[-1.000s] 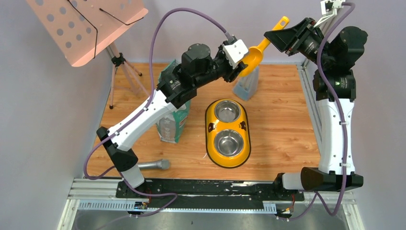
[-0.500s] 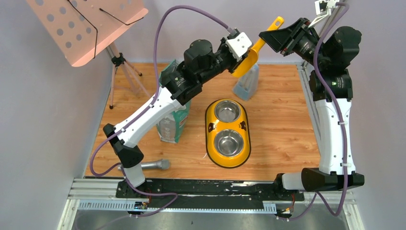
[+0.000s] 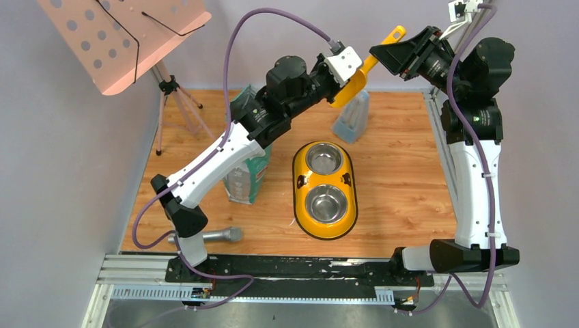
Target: Serve the pet food
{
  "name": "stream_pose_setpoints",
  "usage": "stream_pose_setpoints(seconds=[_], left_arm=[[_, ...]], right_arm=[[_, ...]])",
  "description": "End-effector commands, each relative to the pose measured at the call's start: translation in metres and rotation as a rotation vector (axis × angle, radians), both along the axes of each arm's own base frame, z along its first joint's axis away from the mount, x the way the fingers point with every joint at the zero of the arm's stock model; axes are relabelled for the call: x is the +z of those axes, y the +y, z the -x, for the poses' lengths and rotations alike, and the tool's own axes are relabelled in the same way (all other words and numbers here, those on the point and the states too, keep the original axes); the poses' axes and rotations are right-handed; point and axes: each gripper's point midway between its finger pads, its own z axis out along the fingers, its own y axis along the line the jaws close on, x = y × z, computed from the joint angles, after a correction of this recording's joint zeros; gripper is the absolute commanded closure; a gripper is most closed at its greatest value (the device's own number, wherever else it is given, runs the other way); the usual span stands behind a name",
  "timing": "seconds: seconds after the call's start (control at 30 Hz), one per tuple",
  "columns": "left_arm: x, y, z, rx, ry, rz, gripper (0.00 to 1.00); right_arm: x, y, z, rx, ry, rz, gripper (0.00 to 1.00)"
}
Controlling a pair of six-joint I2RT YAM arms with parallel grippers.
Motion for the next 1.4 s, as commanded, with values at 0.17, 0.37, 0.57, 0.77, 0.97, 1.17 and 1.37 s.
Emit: stream_pose_setpoints(seconds=[0.17, 0.37, 0.57, 0.77, 0.97, 1.17, 1.37], left_arm=[[0.004, 0.000, 0.015, -0.060, -0.022, -0.012, 1.00], [-0.002, 0.015, 0.033, -0.097, -0.085, -0.065, 1.00], [-0.002, 0.029, 0.038, -0.067, -0.059, -0.031, 1.00], [-0.003, 0.017, 0.038, -0.108, 0.000, -0.008, 1.00], [-0.004, 0.003, 0.032, -0.127, 0.017, -0.007, 1.00], [-0.004, -0.003, 0.028, -0.126, 0.024, -0.004, 1.00], [-0.006, -0.006, 0.029, -0.137, 0.034, -0.012, 1.00]], right_arm=[[0.005, 0.003, 0.013, 0.059, -0.083, 0.058, 0.55], [-0.027, -0.002, 0.030, 0.334, 0.033, 0.142, 0.36], [-0.060, -0.013, 0.032, 0.312, 0.120, 0.106, 0.28], [-0.069, -0.002, 0.022, 0.342, 0.153, 0.075, 0.33], [-0.065, 0.013, 0.028, 0.390, 0.127, 0.081, 0.40], [-0.067, 0.016, 0.032, 0.391, 0.119, 0.087, 0.47], [-0.062, 0.016, 0.028, 0.370, 0.117, 0.076, 0.55]])
